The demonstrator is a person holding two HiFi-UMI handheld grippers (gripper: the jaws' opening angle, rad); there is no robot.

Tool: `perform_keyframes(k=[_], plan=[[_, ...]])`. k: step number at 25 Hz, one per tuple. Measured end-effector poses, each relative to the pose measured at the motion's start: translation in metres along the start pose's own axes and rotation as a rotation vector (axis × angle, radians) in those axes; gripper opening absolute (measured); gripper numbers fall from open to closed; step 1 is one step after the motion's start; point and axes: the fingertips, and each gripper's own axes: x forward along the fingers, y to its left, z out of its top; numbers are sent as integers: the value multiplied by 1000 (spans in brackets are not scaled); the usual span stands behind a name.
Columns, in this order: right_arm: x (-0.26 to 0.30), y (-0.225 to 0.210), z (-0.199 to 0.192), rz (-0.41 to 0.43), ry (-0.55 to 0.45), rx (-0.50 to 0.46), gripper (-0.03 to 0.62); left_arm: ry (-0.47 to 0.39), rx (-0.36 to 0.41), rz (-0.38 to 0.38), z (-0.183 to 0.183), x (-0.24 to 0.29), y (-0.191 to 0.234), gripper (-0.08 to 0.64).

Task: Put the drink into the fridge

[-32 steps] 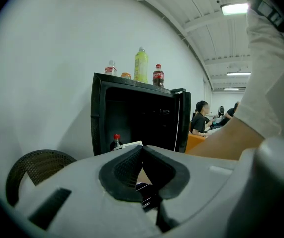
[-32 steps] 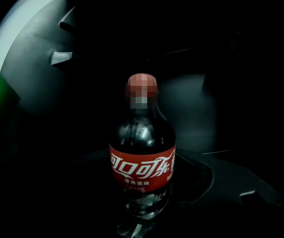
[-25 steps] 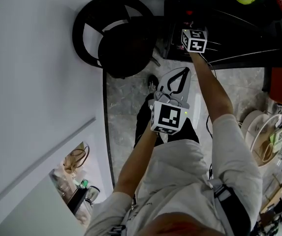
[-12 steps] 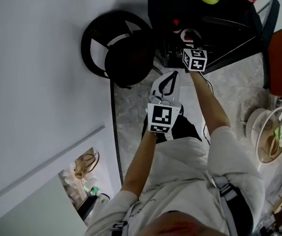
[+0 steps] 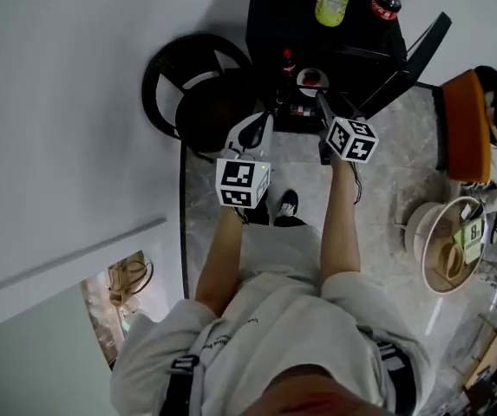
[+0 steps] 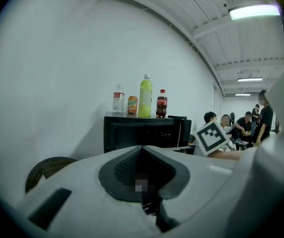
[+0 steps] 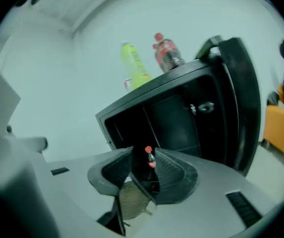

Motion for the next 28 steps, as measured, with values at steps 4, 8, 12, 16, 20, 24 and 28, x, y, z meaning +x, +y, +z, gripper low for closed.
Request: perform_keyframes(k=[4, 8, 12, 16, 20, 24, 28], plan=[[-44, -9, 13, -49, -38, 110, 64, 12, 51, -24, 15, 13, -10, 9], [-61, 3, 21, -28, -57, 25, 9, 1, 44, -89, 27, 14, -24, 9], [-67, 16, 52, -1, -84, -76, 8, 18, 48, -108, 26, 20, -30, 9], [-76, 30, 78, 8, -108, -161, 8, 12, 57, -91, 34, 19, -27, 9], [-84, 33, 107, 0, -168, -182, 8, -9, 71, -75, 53, 19, -24, 9], [-84, 31, 122, -25, -205, -190, 6, -51, 61, -111, 75, 21, -20, 8], [-80, 33, 139, -55, -240, -226, 8, -118, 74, -143, 102, 31, -14, 9]])
